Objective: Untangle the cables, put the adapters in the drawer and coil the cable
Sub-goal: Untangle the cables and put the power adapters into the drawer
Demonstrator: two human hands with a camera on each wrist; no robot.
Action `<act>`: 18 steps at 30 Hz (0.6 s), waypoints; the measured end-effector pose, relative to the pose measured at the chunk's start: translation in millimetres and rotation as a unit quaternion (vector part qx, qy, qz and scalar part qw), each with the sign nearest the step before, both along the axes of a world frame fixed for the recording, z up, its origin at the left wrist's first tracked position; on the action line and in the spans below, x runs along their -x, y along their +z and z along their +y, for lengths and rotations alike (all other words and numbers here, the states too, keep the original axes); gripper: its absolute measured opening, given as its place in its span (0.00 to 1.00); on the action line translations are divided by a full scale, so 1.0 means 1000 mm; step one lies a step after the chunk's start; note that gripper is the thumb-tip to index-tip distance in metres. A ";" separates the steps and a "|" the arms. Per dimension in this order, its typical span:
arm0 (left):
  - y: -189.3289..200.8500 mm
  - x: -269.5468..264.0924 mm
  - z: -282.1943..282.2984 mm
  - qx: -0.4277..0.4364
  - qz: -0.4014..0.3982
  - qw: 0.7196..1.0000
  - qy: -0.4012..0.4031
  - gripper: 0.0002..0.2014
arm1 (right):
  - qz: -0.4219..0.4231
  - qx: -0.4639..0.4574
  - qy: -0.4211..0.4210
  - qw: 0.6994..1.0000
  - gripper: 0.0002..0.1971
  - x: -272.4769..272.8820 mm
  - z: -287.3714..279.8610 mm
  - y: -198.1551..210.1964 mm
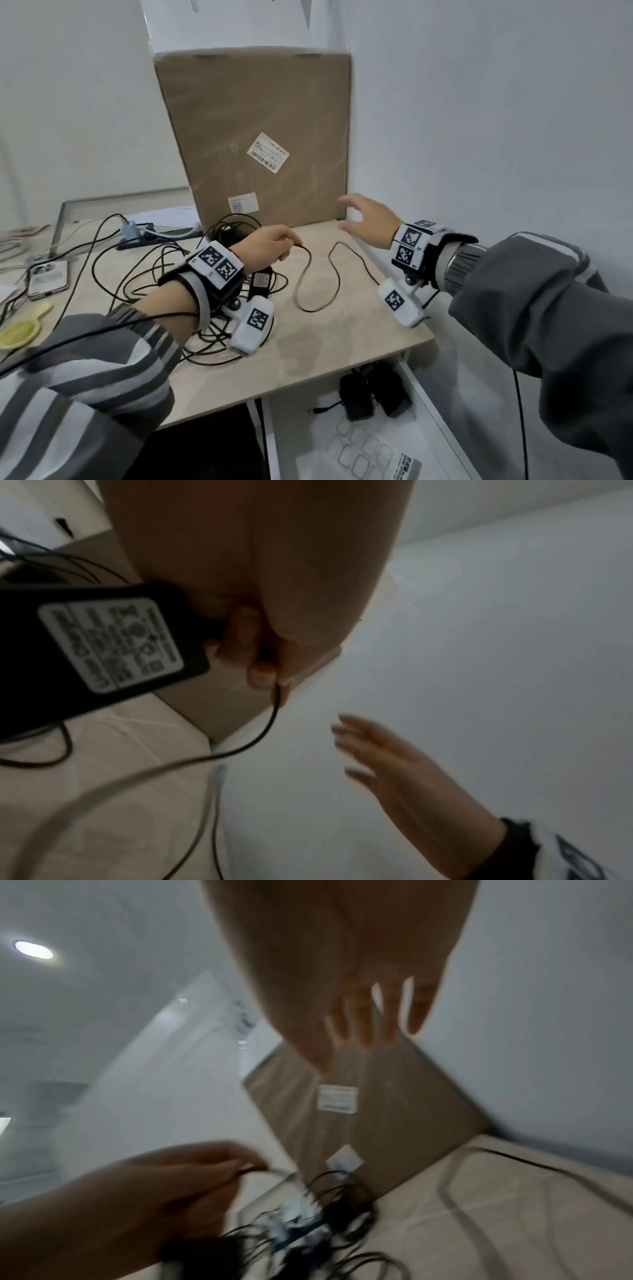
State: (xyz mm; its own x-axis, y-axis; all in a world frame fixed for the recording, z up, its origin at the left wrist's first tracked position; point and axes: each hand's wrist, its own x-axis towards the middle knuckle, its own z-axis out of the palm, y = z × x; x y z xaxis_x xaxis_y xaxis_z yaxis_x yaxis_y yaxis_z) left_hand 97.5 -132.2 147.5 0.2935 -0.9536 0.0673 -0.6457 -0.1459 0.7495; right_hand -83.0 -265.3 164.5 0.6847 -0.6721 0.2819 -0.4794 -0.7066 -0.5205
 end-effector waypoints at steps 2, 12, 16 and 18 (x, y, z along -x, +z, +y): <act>0.002 0.012 -0.001 0.050 0.031 0.998 -0.028 0.03 | 0.020 -0.021 0.123 0.992 0.25 -0.014 0.024 0.005; 0.005 0.023 0.008 0.158 0.083 0.984 0.016 0.09 | -0.169 -0.219 0.134 0.952 0.15 -0.012 0.058 0.003; -0.007 0.030 0.013 0.183 0.114 0.975 0.044 0.19 | -0.186 -0.195 0.135 0.954 0.14 -0.007 0.062 0.016; -0.024 0.030 0.013 0.151 0.171 0.973 0.033 0.21 | -0.192 -0.187 0.133 0.954 0.14 -0.001 0.062 0.021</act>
State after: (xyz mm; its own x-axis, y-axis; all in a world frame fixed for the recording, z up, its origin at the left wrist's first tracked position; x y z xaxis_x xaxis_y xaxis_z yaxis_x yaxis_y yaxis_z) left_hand 67.6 -119.3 123.7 0.4072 -0.8841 0.2291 -0.3469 0.0823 0.9343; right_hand -81.5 -203.2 185.0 0.7396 -0.5917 0.3207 -0.0320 -0.5069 -0.8614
